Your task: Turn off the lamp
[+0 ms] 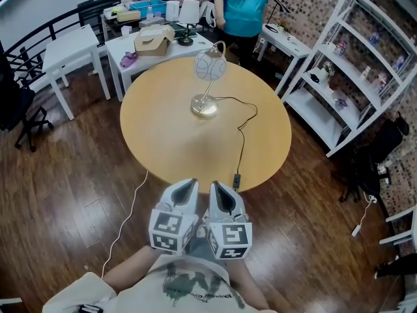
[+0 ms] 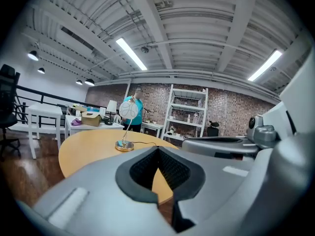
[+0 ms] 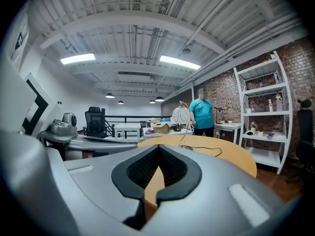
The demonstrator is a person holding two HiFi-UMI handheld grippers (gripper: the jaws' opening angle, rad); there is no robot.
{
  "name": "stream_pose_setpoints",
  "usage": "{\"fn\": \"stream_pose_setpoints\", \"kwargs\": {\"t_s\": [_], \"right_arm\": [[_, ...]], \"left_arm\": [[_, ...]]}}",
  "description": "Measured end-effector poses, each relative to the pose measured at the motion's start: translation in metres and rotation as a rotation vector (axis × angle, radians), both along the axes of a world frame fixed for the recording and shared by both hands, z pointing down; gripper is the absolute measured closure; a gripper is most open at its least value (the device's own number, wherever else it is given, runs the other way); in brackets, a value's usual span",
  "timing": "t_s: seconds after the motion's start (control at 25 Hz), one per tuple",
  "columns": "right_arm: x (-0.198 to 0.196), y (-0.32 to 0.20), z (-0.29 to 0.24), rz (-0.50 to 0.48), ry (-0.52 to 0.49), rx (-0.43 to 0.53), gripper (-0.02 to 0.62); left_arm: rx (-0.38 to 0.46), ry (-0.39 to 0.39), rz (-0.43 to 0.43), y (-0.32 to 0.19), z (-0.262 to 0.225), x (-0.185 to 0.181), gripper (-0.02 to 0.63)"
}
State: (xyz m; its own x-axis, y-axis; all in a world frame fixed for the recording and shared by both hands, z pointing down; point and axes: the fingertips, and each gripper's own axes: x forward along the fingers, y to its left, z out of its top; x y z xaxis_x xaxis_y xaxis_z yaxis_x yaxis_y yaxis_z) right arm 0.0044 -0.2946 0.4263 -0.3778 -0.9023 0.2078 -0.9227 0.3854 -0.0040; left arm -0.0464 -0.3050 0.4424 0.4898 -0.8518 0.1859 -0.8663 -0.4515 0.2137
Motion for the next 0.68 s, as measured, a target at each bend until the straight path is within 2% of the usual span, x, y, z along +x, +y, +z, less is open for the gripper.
{"fn": "stream_pose_setpoints", "kwargs": {"t_s": [0.68], "right_arm": [[-0.021, 0.011, 0.001, -0.066, 0.004, 0.021, 0.597]], "left_arm": [[0.028, -0.001, -0.014, 0.013, -0.003, -0.009, 0.611]]}}
